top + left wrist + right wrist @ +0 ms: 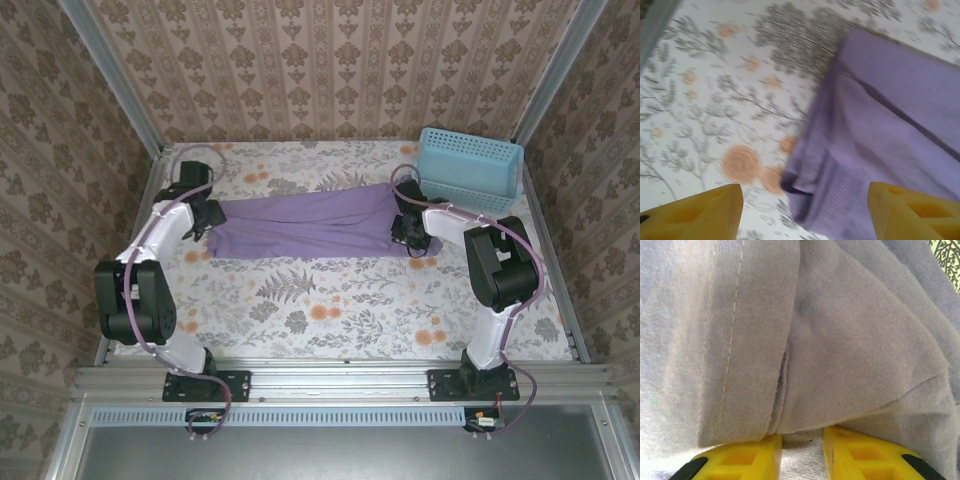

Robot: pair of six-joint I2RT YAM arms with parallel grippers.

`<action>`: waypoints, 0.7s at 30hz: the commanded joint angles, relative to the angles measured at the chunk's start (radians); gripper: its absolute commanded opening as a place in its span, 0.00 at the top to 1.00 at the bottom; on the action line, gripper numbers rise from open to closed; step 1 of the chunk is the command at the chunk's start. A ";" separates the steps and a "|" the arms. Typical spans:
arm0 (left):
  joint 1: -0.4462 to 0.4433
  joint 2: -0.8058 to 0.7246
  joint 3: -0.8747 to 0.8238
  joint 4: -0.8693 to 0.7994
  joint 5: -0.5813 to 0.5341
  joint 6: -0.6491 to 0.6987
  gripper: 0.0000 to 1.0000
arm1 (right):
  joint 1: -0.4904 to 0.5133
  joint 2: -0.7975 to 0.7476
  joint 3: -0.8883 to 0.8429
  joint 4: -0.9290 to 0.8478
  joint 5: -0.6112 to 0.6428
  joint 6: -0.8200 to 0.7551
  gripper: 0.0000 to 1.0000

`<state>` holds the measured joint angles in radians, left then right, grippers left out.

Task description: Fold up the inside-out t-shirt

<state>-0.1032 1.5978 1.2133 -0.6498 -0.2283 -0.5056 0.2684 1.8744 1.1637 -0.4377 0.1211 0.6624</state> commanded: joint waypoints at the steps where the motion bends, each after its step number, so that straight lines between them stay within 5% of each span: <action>1: -0.072 0.064 -0.008 -0.060 -0.004 -0.027 0.31 | -0.008 0.009 -0.005 -0.073 0.030 0.012 0.69; 10: -0.098 0.225 -0.017 -0.085 -0.010 -0.008 0.31 | -0.012 0.011 0.000 -0.076 0.024 0.012 0.69; 21: 0.107 0.057 -0.224 0.004 -0.045 -0.051 0.64 | -0.016 0.029 0.022 -0.088 0.033 0.032 0.71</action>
<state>-0.0380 1.7020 1.0203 -0.6586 -0.2363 -0.5411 0.2649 1.8759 1.1690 -0.4511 0.1211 0.6674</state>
